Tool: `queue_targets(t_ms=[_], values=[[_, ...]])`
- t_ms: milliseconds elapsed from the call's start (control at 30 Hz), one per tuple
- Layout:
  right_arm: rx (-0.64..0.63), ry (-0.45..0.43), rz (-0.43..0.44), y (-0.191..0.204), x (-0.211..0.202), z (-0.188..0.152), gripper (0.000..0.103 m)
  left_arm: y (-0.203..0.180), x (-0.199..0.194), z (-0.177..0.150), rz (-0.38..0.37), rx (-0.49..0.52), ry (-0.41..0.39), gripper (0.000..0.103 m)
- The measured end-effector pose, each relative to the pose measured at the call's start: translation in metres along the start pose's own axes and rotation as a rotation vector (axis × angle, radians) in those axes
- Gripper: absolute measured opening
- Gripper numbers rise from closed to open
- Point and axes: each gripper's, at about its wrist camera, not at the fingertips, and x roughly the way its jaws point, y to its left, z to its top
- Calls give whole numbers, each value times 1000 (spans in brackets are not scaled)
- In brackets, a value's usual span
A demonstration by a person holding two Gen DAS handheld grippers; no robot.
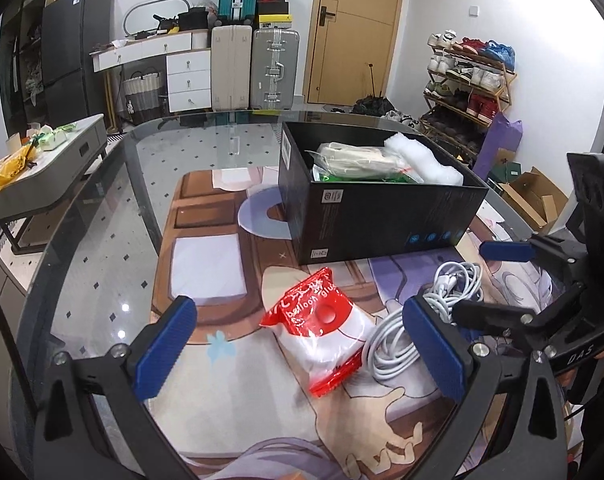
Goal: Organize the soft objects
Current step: 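Move the left gripper to the red balloon bag while the right moves to the white cable, then grasp the white cable coil with the right gripper while the left grasps the red balloon bag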
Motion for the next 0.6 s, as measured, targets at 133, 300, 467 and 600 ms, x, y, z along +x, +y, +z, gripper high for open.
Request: queue_targets(t_ms=[133,300,467,600], values=[[-2,21,18,5,7,-2,102,1,2,-2,-20,-9,12,103],[8,40,21,9,16,-3,102,2,2,-3,-36,-23,15,103],[18,50,11,12,22,-2,102,0,3,-4,-44,-22,21,103],[47,44,3,10,23,-1,102,0,5,-4,-55,-22,32,103]])
